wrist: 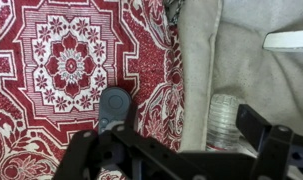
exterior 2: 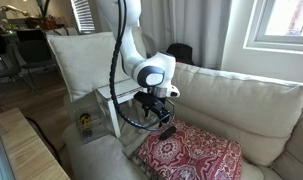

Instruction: Put the black remote on the chair, then cover it with a pillow

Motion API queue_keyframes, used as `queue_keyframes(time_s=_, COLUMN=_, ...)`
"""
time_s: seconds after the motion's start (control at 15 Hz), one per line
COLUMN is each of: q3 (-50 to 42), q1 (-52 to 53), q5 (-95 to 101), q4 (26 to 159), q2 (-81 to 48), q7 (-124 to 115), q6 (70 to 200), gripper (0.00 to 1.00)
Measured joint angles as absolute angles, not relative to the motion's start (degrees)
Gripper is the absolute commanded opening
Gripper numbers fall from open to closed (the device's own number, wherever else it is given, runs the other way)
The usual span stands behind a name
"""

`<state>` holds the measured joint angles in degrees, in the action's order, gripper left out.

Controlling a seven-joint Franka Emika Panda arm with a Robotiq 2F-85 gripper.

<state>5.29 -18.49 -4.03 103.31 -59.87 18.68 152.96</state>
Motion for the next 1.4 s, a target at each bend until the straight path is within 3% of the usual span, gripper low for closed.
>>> queue_keyframes(time_s=1.0, q3=2.32, q1=-18.98, q5=-4.14, q4=84.09, q2=-74.18, q7=14.68, q6=152.75, gripper=0.99)
queue_keyframes(time_s=1.07, q3=2.25, q1=-18.98, q5=-4.14, q4=83.55, q2=-74.8, q7=14.6, q6=152.75, gripper=0.92)
queue_keyframes(time_s=1.13, q3=2.24, q1=-18.98, q5=-4.14, q4=83.01, q2=-75.4, q7=14.54, q6=152.75, gripper=0.74)
queue_keyframes(time_s=1.4, q3=2.17, q1=-18.98, q5=-4.14, q4=81.26, q2=-77.23, q7=14.47, q6=152.75, gripper=0.45)
